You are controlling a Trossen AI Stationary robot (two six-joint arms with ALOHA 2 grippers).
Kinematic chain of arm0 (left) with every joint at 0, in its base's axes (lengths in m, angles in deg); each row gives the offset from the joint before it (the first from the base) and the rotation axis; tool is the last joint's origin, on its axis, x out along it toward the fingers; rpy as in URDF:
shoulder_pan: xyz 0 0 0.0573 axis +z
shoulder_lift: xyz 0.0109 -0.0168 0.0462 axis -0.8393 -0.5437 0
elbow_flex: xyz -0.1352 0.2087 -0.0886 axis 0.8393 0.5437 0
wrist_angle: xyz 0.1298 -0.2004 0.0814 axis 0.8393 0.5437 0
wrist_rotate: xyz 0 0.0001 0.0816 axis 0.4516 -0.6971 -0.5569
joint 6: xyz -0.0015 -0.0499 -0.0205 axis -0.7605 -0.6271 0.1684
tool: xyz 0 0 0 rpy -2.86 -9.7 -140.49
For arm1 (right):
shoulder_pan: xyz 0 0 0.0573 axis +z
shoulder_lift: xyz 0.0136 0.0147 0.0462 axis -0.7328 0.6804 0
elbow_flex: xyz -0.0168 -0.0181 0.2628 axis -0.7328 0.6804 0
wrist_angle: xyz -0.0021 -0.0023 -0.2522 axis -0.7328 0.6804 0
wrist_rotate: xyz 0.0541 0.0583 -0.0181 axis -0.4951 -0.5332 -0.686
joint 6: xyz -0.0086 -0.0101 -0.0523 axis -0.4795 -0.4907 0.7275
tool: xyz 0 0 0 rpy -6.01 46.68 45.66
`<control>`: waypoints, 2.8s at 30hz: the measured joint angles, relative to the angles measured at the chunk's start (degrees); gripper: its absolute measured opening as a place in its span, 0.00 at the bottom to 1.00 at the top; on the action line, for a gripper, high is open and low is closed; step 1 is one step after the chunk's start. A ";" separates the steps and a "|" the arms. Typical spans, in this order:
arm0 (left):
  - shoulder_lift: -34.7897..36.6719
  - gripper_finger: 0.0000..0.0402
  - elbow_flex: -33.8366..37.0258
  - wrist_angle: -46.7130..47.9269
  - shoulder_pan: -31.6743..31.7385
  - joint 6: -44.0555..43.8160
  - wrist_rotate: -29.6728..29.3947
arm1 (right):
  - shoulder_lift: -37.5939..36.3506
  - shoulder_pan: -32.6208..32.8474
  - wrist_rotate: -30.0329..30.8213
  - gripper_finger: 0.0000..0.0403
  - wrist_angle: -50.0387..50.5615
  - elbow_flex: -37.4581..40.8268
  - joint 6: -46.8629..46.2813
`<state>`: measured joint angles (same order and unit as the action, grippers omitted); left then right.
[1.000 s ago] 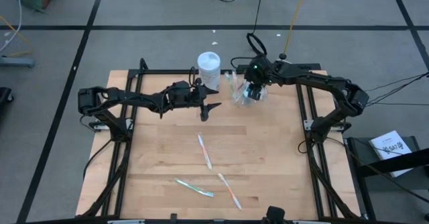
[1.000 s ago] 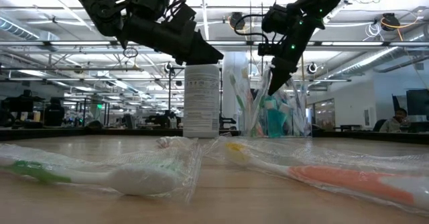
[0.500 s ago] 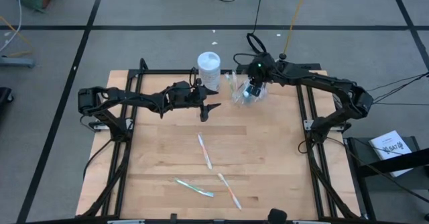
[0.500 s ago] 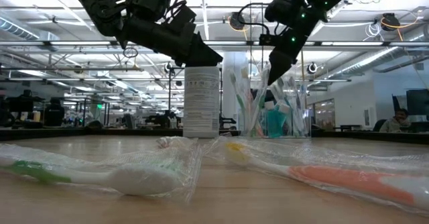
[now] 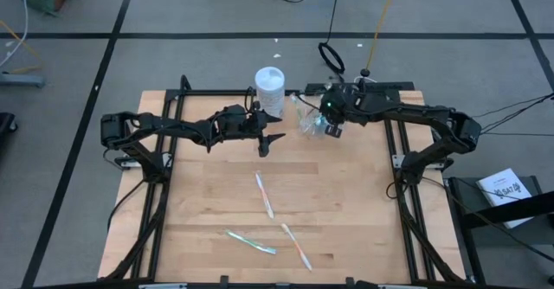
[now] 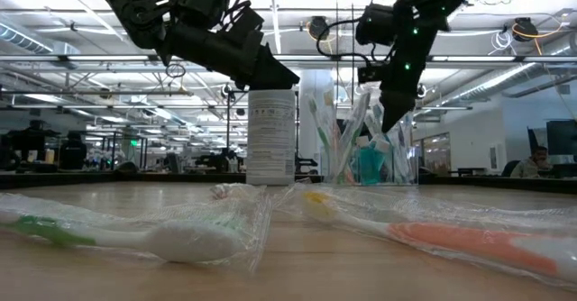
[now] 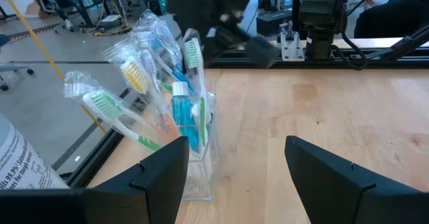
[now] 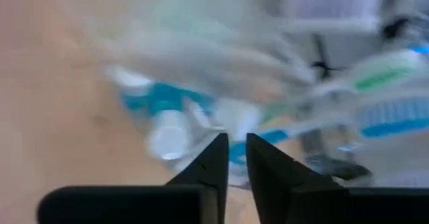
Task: Pick & Place toothbrushing station
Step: Put the blue mouthwash into the transparent organizer
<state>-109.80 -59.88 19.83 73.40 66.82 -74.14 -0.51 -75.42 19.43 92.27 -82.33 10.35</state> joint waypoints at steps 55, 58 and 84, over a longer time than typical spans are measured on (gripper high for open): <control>0.00 0.64 0.00 0.28 0.00 -1.16 -0.02 | -9.01 2.61 -10.04 0.00 -20.56 15.80 -0.84; 0.00 0.64 0.00 0.28 0.02 -1.16 -0.04 | -9.01 1.82 -10.11 0.00 -21.90 16.05 -0.88; 0.00 0.64 0.00 0.79 0.02 -0.96 -0.04 | -11.23 2.99 -3.82 0.00 -20.85 16.05 -1.38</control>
<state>-109.80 -59.88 20.61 73.43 65.86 -74.17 -11.74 -72.43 15.61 71.41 -66.28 8.97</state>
